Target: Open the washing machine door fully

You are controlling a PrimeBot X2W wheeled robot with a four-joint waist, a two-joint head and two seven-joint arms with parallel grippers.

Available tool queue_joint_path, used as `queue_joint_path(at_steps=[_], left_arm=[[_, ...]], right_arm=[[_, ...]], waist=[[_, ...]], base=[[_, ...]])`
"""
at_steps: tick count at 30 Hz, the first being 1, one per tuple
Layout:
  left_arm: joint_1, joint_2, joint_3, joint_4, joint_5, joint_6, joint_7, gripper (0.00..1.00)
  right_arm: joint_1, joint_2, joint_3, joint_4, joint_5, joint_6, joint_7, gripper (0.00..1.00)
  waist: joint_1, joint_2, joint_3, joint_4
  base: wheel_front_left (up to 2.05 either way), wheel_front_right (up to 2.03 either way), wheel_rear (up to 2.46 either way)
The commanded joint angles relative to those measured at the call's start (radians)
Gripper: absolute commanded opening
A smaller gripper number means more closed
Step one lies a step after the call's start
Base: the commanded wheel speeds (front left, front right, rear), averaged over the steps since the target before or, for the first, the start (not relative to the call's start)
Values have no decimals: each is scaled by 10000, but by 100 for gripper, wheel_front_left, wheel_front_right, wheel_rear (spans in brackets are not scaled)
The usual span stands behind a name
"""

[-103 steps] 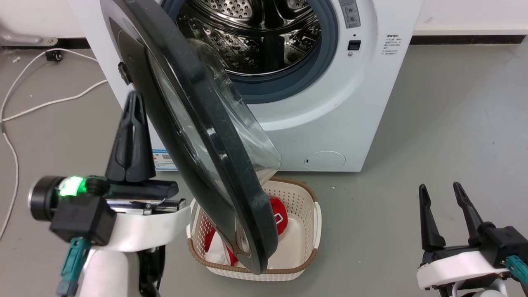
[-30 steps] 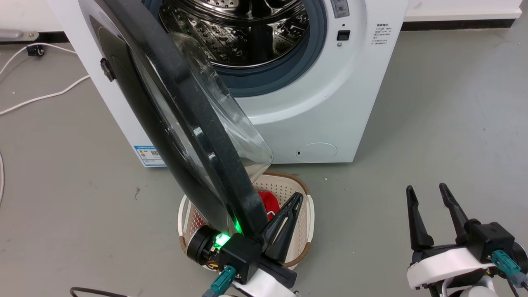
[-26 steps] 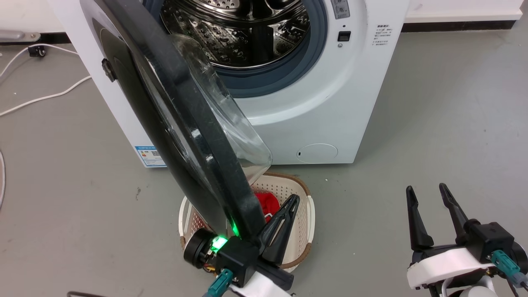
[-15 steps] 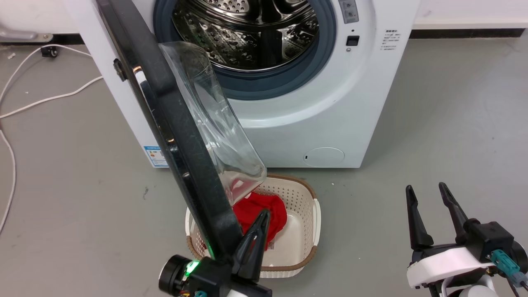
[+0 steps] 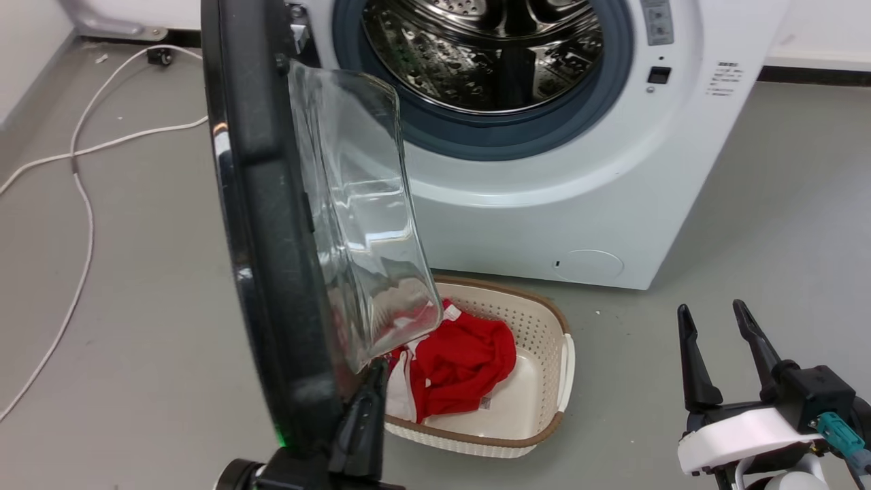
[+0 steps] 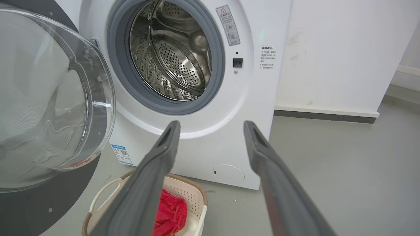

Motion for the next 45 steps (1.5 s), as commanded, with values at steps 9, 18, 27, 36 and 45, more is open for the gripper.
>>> queue_joint_path(at_steps=[9,18,27,36,45], left_arm=[[527,222,808,-368,-134,712,-105,0],[597,404,1529,-315,-429,1002,-325,0],[373,648,2353,-46,-738,1063,-536,0],[-898,824,3282,636,-1156,831,-699,0],[-2063,1062,4407,1752,-1753,352,-744,0]], right_arm=[[-47,23,-317,-331,-120,-7,92,100],[-111,23,-639,-635,-280,-7,244,100],[-130,20,-727,-950,-350,-7,451,100],[-285,20,-680,-1377,-528,-7,781,100],[-376,21,-699,-1613,-622,-7,978,100]], waist=[[0,0,309,861],[0,0,564,1685],[0,0,758,2274],[0,0,1144,2445],[0,0,1481,2366]], base=[[0,0,0],[0,0,0],[0,0,0],[0,0,0],[0,0,0]])
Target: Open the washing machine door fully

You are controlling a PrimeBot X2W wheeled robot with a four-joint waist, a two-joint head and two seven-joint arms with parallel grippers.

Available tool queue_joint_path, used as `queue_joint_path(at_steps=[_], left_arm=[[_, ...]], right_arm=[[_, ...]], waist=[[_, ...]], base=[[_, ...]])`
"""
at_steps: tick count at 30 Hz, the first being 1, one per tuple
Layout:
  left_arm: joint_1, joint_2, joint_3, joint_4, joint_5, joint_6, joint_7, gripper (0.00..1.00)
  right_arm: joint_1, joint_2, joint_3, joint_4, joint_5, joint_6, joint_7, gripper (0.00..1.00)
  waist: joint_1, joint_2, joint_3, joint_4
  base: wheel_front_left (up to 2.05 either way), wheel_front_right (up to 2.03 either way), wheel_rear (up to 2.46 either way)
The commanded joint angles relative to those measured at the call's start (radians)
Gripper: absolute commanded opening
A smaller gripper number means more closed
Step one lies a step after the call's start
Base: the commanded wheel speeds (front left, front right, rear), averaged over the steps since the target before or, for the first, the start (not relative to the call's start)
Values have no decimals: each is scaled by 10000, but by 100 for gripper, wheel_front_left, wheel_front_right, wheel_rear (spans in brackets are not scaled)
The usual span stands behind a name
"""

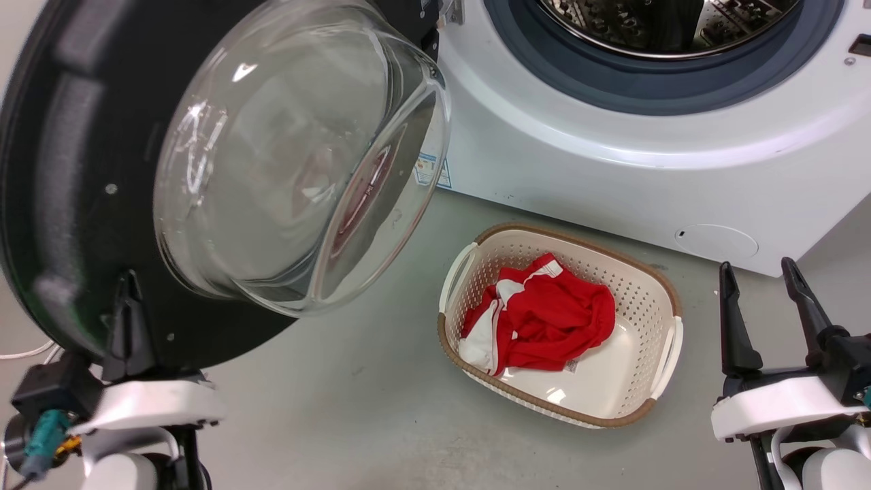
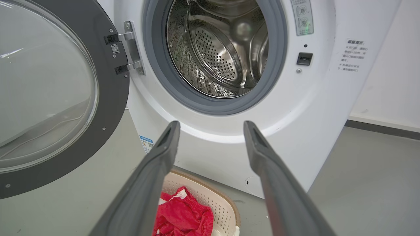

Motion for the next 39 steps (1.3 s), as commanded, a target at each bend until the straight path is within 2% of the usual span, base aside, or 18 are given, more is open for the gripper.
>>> queue_joint_path(at_steps=[1,9,14,21,33,39], left_arm=[[-296,147,263,226,-130,-81,-58,0],[-1185,792,1196,1632,-529,-667,-42,0],[-1563,996,1485,2224,-516,-894,-45,0],[-1266,730,1575,2259,-139,-958,-44,0],[48,137,415,735,1105,-928,22,0],[-136,-65,-663,397,1422,-1354,360,0]], right_arm=[[-157,14,-12,-67,-81,-7,37,100],[-293,14,-1,-70,-147,-7,122,100],[-351,14,6,11,-149,-7,86,100],[-246,14,90,269,25,-7,-78,100],[149,14,329,664,341,-7,-316,100],[275,14,313,686,391,-7,-406,100]], waist=[[0,0,85,-26],[0,0,285,-127],[0,0,275,-179],[0,0,-55,-368],[0,0,-944,-975],[0,0,-1206,-1441]], base=[[0,0,0],[0,0,0],[0,0,0],[0,0,0],[0,0,0],[0,0,0]])
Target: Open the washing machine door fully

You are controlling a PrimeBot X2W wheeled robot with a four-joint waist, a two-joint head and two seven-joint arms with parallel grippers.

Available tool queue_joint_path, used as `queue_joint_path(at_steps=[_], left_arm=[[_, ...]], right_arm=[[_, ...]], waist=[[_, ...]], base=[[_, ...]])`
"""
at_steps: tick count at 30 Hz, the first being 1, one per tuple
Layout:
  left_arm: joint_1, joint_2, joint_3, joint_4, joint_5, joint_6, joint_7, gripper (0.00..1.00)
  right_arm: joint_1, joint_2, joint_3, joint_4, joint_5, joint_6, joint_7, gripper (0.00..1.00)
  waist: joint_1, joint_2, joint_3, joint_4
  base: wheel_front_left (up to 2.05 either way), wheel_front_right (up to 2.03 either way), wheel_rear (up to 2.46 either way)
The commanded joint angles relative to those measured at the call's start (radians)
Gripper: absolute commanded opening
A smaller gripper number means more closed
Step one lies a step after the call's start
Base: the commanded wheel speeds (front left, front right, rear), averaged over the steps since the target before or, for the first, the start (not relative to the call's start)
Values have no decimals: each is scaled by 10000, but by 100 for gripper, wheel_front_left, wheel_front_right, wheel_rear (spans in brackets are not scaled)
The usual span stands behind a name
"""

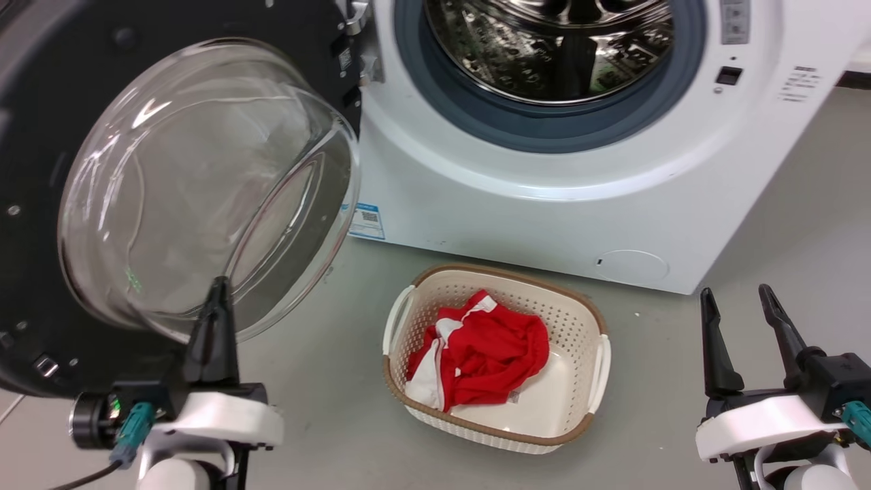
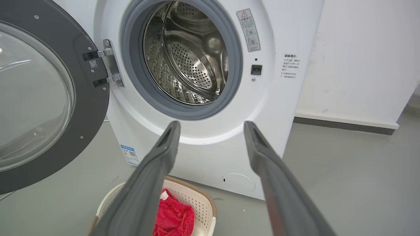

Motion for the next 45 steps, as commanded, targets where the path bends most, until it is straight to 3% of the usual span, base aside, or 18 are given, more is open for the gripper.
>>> queue_joint_path(at_steps=[1,5,11,12,14,16,17,26,45], left_arm=[[-202,27,-69,64,31,-94,2,0],[-589,-161,-591,515,62,-475,-44,0],[-1072,-491,-954,1146,47,-621,-236,1],[-1116,-512,-957,1249,55,-615,-265,22],[-1176,-571,-952,1445,40,-600,-308,44],[-1170,-686,-989,1579,69,-564,-367,87],[-1154,-695,-970,1652,94,-547,-367,100],[-1228,-868,-848,2033,122,-451,-436,100],[-1058,-1233,-273,1697,571,-243,-444,100]], right_arm=[[58,14,-12,-20,41,-7,-61,100],[37,11,20,-57,28,-7,-67,100],[-25,14,65,30,80,-7,-86,100],[-27,12,112,55,83,-7,-71,100],[-6,12,162,57,88,-7,-101,100],[64,12,142,58,141,-7,-110,100],[100,14,163,40,141,-7,-112,100],[302,14,68,-90,221,-7,-68,100],[208,14,185,-63,289,-7,-162,100]], waist=[[0,0,-98,-222],[0,0,-122,-724],[0,0,-223,-1500],[0,0,-245,-1647],[0,0,-301,-1911],[0,0,-356,-2105],[0,0,-372,-2193],[0,0,-402,-2457],[0,0,-346,-2200]], base=[[0,0,0],[0,0,0],[0,0,0],[0,0,0],[0,0,0],[0,0,0],[0,0,0],[0,0,0],[0,0,0]])
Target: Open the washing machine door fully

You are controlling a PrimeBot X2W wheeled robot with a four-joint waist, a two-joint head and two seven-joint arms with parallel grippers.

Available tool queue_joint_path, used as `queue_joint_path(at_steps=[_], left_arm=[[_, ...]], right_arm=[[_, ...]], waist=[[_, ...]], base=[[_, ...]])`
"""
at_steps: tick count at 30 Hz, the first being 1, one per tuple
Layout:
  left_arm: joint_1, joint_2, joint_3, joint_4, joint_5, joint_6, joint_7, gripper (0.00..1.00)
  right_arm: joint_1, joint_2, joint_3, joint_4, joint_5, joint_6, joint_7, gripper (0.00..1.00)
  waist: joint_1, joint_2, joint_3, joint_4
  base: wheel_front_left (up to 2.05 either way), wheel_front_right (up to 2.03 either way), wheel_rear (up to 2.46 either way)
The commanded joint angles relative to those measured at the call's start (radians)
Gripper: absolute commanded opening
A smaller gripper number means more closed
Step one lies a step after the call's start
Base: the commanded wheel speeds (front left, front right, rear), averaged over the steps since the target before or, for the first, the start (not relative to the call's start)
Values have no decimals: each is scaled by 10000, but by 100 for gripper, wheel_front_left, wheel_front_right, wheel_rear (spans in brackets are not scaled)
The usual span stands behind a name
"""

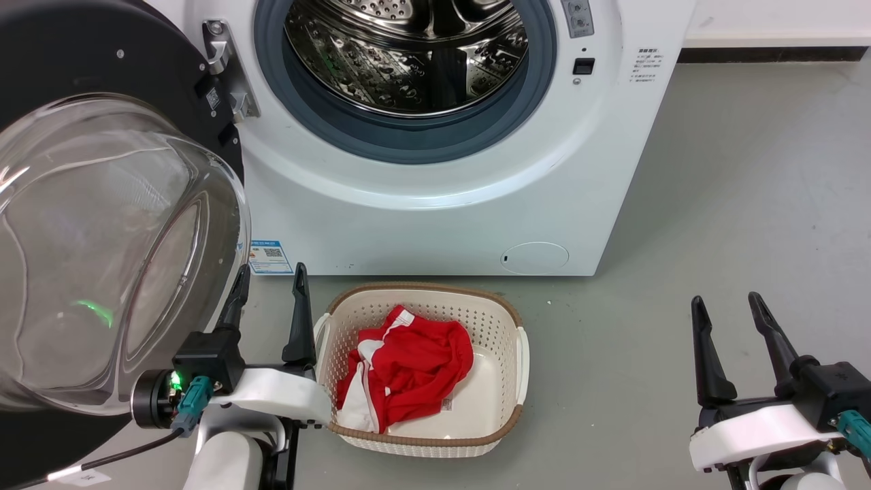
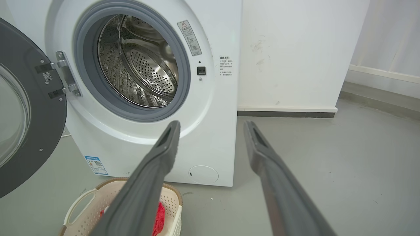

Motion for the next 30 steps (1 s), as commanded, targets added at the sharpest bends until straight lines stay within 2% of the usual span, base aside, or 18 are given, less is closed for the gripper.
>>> queue_joint_path(at_steps=[1,25,26,30], left_arm=[[81,-27,12,-13,55,9,-69,100],[-21,-173,212,-35,510,-196,-70,100],[-2,-154,189,-6,455,-187,0,0],[68,-167,266,263,166,-227,153,0]], right_arm=[[-4,14,4,-16,-6,-7,-72,100],[-53,12,-89,71,-7,-7,-113,100],[-5,2,-71,66,-1,0,-73,0],[47,4,-34,286,297,2,-35,0]], waist=[[0,0,7,21],[0,0,78,149],[0,0,77,150],[0,0,64,151]], base=[[0,0,0],[0,0,0],[0,0,0],[0,0,0]])
